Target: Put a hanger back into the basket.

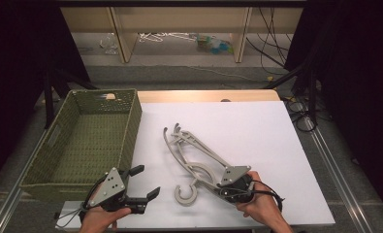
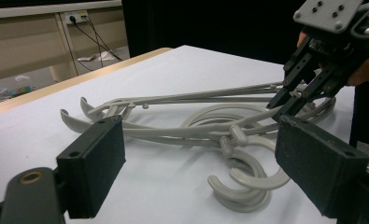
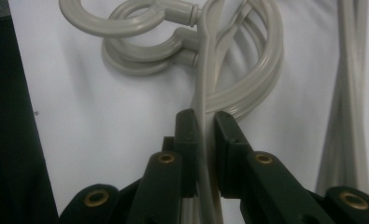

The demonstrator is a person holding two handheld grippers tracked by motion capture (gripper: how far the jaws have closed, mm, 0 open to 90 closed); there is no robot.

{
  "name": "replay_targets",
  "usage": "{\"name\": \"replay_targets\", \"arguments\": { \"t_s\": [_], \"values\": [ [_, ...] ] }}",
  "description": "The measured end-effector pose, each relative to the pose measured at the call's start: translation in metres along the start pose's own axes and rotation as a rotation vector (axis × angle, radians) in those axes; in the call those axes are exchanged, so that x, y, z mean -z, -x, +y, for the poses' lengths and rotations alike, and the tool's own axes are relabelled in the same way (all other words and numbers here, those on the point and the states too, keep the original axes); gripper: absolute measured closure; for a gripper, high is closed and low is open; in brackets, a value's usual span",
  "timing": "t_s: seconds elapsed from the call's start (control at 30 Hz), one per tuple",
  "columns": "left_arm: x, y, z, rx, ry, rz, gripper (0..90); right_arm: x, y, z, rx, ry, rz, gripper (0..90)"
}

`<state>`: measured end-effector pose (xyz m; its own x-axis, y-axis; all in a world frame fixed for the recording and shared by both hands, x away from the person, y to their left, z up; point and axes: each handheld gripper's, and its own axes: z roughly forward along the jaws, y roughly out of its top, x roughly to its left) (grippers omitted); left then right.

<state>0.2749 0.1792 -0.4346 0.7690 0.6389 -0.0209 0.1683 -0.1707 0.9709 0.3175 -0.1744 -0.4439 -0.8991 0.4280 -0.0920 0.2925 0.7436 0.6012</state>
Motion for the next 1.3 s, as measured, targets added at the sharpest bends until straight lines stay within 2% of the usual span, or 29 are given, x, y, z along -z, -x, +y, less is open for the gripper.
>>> {"name": "replay_targets", "arguments": {
  "t_s": [0.13,0.17,0.23,0.33,0.43,0.47,0.53,0.67,0.7,0.77,0.8,0.87,0.9,0.93,0.97,1.07,1.1,1.13,1.2,1.3],
  "values": [
    [0.0,0.0,0.0,-0.005,-0.002,0.003,15.9,0.005,0.0,0.001,0.038,0.017,-0.019,81.7],
    [0.0,0.001,0.0,-0.01,-0.004,0.008,16.0,0.011,0.001,0.001,0.065,0.029,-0.02,81.8],
    [-0.002,0.0,0.0,-0.066,0.001,0.015,16.2,0.015,0.001,0.001,0.079,0.039,-0.029,81.9],
    [-0.003,0.003,0.0,-0.096,-0.011,0.028,16.8,0.023,0.002,0.003,0.113,0.074,-0.02,82.1],
    [-0.006,0.004,0.0,-0.175,-0.061,0.085,19.8,0.029,0.002,0.003,0.141,0.094,0.009,82.2],
    [-0.007,0.003,-0.001,-0.197,-0.069,0.094,19.9,0.03,0.001,0.003,0.141,0.105,-0.002,82.2],
    [-0.01,0.002,-0.002,-0.202,-0.075,0.103,20.0,0.032,0.0,0.003,0.142,0.106,0.004,82.3],
    [-0.021,0.002,-0.001,-0.289,-0.126,0.122,26.3,0.039,-0.005,0.006,0.186,0.122,0.031,82.3],
    [-0.023,0.004,0.0,-0.297,-0.136,0.13,26.4,0.04,-0.004,0.007,0.202,0.122,0.037,82.3],
    [-0.025,0.008,0.003,-0.311,-0.151,0.134,29.4,0.041,-0.006,0.008,0.199,0.127,0.045,82.3],
    [-0.027,0.014,0.006,-0.349,-0.156,0.1,31.6,0.043,-0.008,0.009,0.205,0.14,0.076,82.3],
    [-0.029,0.016,0.009,-0.401,-0.164,0.087,31.6,0.044,-0.009,0.011,0.218,0.144,0.086,82.3],
    [-0.03,0.018,0.008,-0.387,-0.173,0.077,31.7,0.045,-0.011,0.011,0.217,0.144,0.096,82.3],
    [-0.03,0.018,0.008,-0.409,-0.177,0.075,32.0,0.045,-0.011,0.012,0.227,0.149,0.094,82.3],
    [-0.031,0.019,0.008,-0.412,-0.181,0.064,32.2,0.045,-0.013,0.012,0.224,0.15,0.105,82.3],
    [-0.032,0.021,0.007,-0.471,-0.211,0.042,34.2,0.045,-0.015,0.014,0.233,0.145,0.121,82.3],
    [-0.032,0.021,0.007,-0.471,-0.211,0.042,34.3,0.045,-0.015,0.014,0.233,0.145,0.121,82.3],
    [-0.034,0.023,0.006,-0.496,-0.221,0.02,35.3,0.044,-0.016,0.014,0.239,0.137,0.132,82.3],
    [-0.037,0.025,0.006,-0.517,-0.234,-0.001,37.1,0.043,-0.017,0.014,0.244,0.139,0.14,82.3],
    [-0.041,0.031,0.006,-0.599,-0.255,-0.041,41.6,0.043,-0.019,0.015,0.249,0.134,0.149,82.3]
  ]
}}
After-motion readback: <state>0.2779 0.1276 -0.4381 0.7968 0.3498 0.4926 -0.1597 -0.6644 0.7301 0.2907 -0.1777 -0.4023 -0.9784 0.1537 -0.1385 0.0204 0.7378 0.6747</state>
